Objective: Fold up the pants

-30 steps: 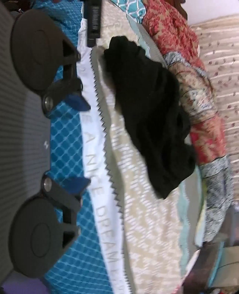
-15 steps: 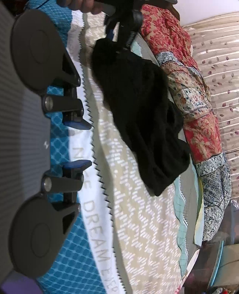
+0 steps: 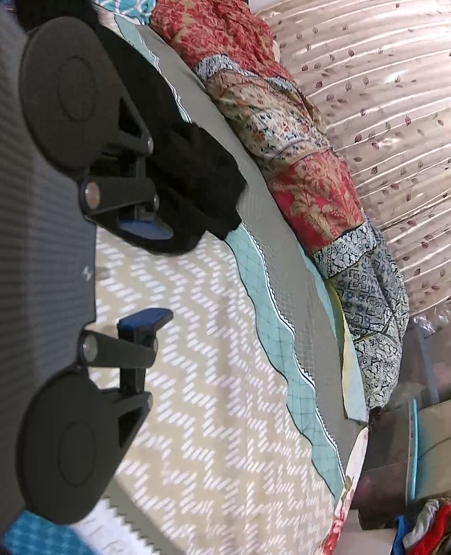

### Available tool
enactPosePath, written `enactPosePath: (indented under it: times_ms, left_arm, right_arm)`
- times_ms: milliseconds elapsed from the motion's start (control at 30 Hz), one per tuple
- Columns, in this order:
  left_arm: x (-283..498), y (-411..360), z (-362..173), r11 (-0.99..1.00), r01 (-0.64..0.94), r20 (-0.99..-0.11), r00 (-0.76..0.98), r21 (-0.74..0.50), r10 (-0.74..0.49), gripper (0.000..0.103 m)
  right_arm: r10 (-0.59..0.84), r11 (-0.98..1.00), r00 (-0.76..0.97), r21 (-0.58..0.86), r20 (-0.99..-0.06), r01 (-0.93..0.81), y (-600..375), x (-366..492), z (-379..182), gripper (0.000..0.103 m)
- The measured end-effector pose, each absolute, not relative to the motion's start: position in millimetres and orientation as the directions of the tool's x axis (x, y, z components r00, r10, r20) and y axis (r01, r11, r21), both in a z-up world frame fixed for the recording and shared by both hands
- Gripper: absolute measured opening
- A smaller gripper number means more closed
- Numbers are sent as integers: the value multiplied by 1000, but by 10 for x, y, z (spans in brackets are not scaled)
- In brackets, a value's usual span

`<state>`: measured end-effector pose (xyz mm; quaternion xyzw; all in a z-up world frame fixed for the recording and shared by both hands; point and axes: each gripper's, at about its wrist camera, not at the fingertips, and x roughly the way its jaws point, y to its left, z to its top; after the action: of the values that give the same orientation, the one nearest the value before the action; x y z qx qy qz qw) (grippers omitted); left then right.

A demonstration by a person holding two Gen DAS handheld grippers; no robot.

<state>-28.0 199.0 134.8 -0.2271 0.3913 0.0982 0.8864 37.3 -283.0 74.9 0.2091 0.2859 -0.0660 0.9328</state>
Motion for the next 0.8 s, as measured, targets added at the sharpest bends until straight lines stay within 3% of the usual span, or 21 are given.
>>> enactPosePath:
  times_ms: [100, 167, 267, 300, 367, 400, 433, 567, 667, 800]
  left_arm:
    - [-217, 1906, 1187, 890, -351, -770, 638, -292, -2, 18]
    - [-183, 1851, 1185, 905, -339, -776, 631, -258, 15, 19]
    - [-248, 1802, 1203, 911, -323, -765, 643, -256, 13, 19]
    - [-322, 1764, 1192, 911, -325, -761, 649, -255, 18, 19]
    - [-307, 1753, 1219, 908, -326, -756, 654, -263, 16, 19]
    - [-300, 1752, 1232, 907, -324, -752, 659, -268, 13, 19]
    - [-298, 1751, 1241, 907, -319, -748, 664, -273, 8, 19]
    - [-245, 1721, 1208, 910, -273, -741, 669, -313, -55, 20]
    - [-178, 1608, 1145, 902, -194, -725, 668, -386, -167, 21]
    - [-47, 1214, 983, 940, -91, -775, 595, -329, -213, 24]
  right_arm:
    - [47, 922, 816, 339, -575, 186, -2731, 692, 685, 62]
    - [101, 929, 803, 345, -587, 136, -2644, 965, 627, 77]
    - [112, 951, 781, 294, -614, 95, -2528, 1344, 550, 78]
    - [124, 955, 769, 285, -628, 79, -2516, 1429, 521, 75]
    - [186, 936, 695, 341, -694, 91, -2534, 1626, 462, 10]
    - [173, 921, 685, 362, -708, 141, -2580, 1640, 519, 7]
    - [158, 904, 733, 395, -661, 161, -2665, 1572, 701, 7]
    - [61, 824, 930, 544, -363, 158, -3230, 945, 1510, 7]
    - [-96, 841, 970, 503, -223, 199, -3568, 267, 1923, 7]
    - [-261, 854, 935, 395, -239, 339, -3737, -423, 1895, 8]
